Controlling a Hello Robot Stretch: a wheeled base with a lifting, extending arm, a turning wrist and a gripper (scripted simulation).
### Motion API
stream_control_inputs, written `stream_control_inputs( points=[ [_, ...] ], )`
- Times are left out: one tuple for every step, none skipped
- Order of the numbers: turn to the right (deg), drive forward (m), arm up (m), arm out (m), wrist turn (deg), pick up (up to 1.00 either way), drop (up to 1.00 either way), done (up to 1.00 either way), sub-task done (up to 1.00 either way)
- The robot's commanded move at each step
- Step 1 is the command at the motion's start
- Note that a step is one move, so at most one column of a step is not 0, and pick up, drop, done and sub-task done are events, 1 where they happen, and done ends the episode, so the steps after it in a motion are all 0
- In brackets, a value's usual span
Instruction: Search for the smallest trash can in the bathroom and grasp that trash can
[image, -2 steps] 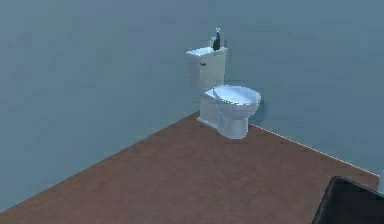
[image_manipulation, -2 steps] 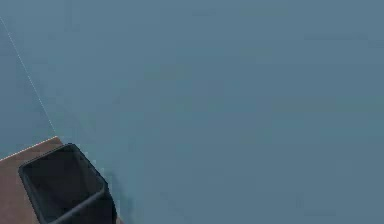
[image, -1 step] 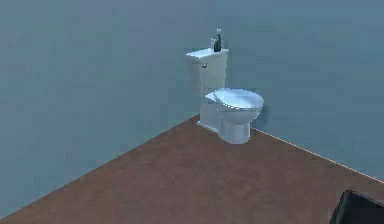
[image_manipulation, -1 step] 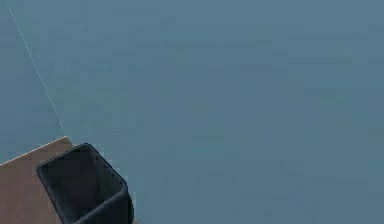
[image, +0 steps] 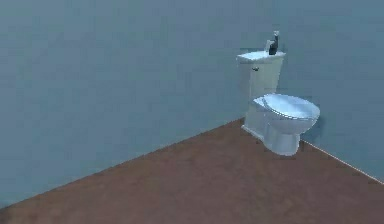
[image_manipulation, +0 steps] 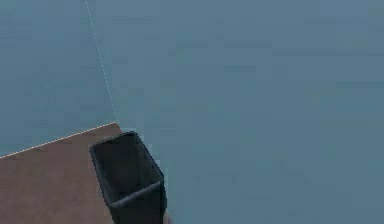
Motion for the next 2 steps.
stream_control_inputs(
  points=[
    [0.0,0.40,0.00,0.00,0.0,0.00,0.00,0.00,0.00],
    [-45.0,0.00,0.00,0.00,0.0,0.00,0.00,0.00,0.00]
  ],
)
